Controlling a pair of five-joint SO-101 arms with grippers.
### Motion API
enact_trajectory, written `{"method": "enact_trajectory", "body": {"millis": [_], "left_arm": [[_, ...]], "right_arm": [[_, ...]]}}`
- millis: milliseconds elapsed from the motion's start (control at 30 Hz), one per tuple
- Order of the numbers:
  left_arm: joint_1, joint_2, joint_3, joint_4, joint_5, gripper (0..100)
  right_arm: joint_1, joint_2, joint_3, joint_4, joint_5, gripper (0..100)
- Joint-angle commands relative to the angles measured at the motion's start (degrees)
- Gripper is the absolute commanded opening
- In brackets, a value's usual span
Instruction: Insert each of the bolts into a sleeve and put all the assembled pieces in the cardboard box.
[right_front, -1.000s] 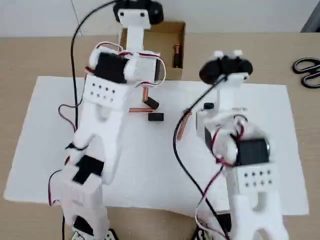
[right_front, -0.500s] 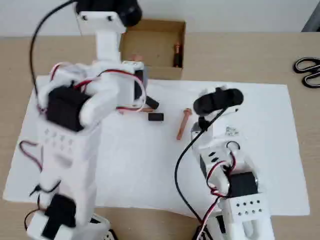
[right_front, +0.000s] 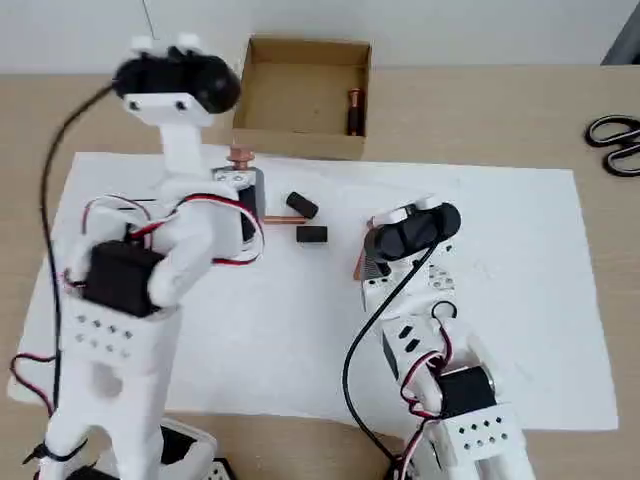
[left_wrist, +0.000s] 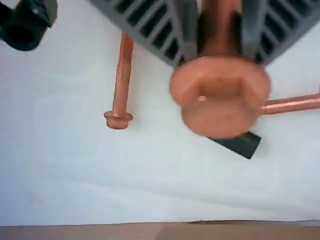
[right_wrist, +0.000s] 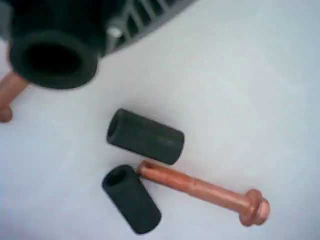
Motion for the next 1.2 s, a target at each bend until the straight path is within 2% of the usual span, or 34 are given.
{"method": "enact_trajectory", "body": {"millis": [0,67,233,400,633,967,1167], "left_arm": [[2.1,-3.1,11.8,-17.2,-0.4,0],[2.6,-3.2,16.4,-23.7,-0.4,0],[2.7,-3.2,25.5,-37.4,-0.4,0],[6.1,-3.3,29.7,-44.2,-0.4,0],[10.5,-3.3,28.6,-44.4,-0.5,0],[17.6,-3.1,28.7,-41.4,-0.3,0],[18.4,-3.1,29.0,-41.2,-0.3,0]], "right_arm": [[-0.1,-1.2,-0.2,-2.9,0.3,0.4],[-0.1,-1.2,-0.3,-3.3,-0.2,0.4],[-0.1,-1.3,-0.3,-3.3,-6.7,0.4],[-0.4,-1.3,-0.3,-3.2,-11.2,0.4],[-6.5,-1.3,1.9,-3.2,-13.5,0.4],[-6.9,-1.3,2.8,-3.2,-13.2,0.4],[-7.0,-1.3,2.8,-3.2,-13.2,0.4]]}}
